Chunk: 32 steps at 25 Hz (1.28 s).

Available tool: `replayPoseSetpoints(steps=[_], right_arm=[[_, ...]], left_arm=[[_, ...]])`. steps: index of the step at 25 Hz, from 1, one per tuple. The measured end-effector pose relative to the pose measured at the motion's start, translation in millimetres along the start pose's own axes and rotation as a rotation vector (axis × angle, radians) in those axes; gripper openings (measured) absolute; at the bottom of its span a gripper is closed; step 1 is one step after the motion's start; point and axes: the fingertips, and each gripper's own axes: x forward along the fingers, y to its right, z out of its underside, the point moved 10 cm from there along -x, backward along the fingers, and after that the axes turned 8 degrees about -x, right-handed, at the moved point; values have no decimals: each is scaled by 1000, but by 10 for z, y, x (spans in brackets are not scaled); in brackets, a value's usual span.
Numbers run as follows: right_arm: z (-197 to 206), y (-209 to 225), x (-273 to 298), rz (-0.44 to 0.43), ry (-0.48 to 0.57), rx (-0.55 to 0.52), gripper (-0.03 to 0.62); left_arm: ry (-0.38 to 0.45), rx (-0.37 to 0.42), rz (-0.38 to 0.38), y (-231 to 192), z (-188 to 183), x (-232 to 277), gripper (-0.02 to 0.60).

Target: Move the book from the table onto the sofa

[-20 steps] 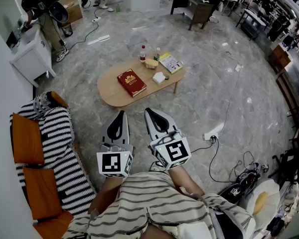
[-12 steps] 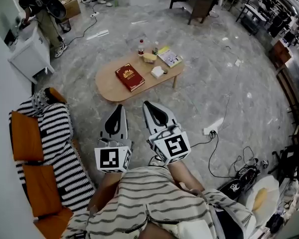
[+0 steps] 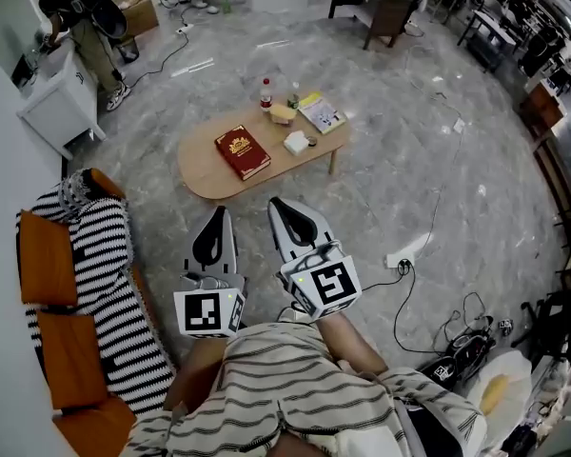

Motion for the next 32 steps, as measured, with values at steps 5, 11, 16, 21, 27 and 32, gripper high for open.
replayPoseSetpoints(steps=[5,11,16,21,27,32], right_arm=[[128,218,-34,-25,-12,2,14],[274,435,189,-52,-20,35,14],[357,621,634,-42,-25,35,14],[409,779,1243,-38,-32,22,14],[478,859,2085,-31,-57,32,14],[512,884,2690,-22,-82,36,14]], left_arm=[[-14,-6,-35,156,148,85,6],[-41,-12,-50,77,323,366,6],[-44,-32,-55,-225,418,795,6],[-36,-45,-47,-643,416,1302,6],[-51,-63,-40,-1293,376,1878,6],[-79,-125,-40,-1844,396,2265,6]])
